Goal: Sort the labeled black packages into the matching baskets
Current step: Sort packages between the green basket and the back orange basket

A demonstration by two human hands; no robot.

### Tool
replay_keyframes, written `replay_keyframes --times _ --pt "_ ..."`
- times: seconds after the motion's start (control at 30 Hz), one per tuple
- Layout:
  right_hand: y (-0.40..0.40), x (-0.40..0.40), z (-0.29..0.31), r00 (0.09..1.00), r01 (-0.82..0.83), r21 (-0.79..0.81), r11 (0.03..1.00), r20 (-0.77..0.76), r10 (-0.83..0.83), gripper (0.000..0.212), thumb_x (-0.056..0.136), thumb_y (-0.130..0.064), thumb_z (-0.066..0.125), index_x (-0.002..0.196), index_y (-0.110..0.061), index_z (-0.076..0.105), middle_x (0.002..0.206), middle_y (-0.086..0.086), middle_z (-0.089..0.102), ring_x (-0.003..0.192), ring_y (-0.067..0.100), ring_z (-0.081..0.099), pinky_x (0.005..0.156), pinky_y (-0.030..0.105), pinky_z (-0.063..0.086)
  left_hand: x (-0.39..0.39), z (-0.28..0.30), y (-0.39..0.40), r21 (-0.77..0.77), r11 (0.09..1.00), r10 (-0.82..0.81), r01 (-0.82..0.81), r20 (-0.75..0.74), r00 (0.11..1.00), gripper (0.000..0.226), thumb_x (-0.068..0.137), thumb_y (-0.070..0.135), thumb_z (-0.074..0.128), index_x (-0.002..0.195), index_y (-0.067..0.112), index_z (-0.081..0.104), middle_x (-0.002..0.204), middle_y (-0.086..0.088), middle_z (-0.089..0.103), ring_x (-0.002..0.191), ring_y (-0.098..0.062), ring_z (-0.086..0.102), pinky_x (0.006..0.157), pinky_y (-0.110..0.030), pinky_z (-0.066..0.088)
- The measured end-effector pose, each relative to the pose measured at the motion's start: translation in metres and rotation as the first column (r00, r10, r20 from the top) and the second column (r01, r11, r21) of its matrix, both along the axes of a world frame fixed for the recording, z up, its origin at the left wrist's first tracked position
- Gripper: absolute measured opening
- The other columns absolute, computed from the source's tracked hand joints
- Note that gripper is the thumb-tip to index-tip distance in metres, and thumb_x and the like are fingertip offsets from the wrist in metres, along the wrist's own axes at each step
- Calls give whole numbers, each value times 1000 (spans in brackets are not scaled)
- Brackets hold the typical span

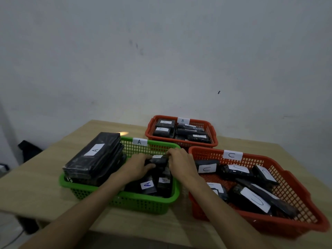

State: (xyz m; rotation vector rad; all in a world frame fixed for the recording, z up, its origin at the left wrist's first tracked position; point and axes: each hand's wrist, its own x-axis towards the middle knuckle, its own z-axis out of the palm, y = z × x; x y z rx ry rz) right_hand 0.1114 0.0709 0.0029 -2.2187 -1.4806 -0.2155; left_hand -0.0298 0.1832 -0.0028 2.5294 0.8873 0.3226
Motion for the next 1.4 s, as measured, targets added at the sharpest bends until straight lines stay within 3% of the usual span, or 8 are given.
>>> replay_keyframes --times 0.33,0.5,0.67,0.83,0.93,1.13,1.3,1.4 --pt "0 -2 1 999 9 6 1000 -49 -8 28 98 -11 50 122 -16 64 119 3 66 113 23 55 95 50 48 -14 11 12 163 951 244 -261 117 963 23 99 28 54 104 14 71 87 -4 68 71 -16 61 57 -25 45" --pt "-1 -2 1 997 14 25 1000 -71 -12 30 97 -6 49 122 -15 65 118 5 66 112 24 56 93 50 49 -18 13 11 247 938 225 -243 99 969 21 98 22 55 108 11 70 103 -8 69 91 -24 65 80 -36 53" --pt "0 -2 3 995 16 4 1000 -99 -16 40 92 5 49 125 -14 64 119 6 65 113 25 54 96 50 46 -21 12 6 401 910 211 -107 -225 951 22 89 2 58 111 5 63 118 -13 60 107 -31 61 86 -41 53" --pt "-2 2 0 980 12 48 999 -199 -2 40 95 5 43 126 -13 61 122 7 63 113 26 55 99 49 46 -4 12 2 280 959 -20 32 -43 999 34 92 32 62 123 17 63 118 -5 62 109 -23 58 90 -40 51" --pt "-3 4 0 970 15 55 998 -244 -1 42 94 5 42 129 -12 59 125 8 62 114 26 56 99 48 47 15 6 -4 249 950 -157 191 -150 976 55 86 56 61 133 28 59 127 -2 57 117 -21 52 96 -40 47" --pt "-1 7 -3 983 -9 55 998 -185 19 41 92 6 47 126 -14 61 121 4 64 113 22 57 100 45 44 21 1 5 275 934 -144 227 -290 946 54 83 55 66 130 29 60 128 -3 55 116 -23 50 96 -43 46" --pt "11 5 11 993 -15 -262 965 111 45 25 88 2 50 95 -19 61 95 0 62 100 26 57 86 44 28 2 10 12 172 964 -150 205 -287 946 52 87 45 68 130 17 59 120 -4 60 105 -21 56 86 -34 48" --pt "24 1 24 957 8 -514 858 252 142 25 87 -4 55 74 -21 43 76 -1 46 84 25 48 98 52 25 -7 22 19 153 975 -128 161 -202 971 38 95 29 60 130 14 60 129 -7 62 115 -25 57 95 -36 46"
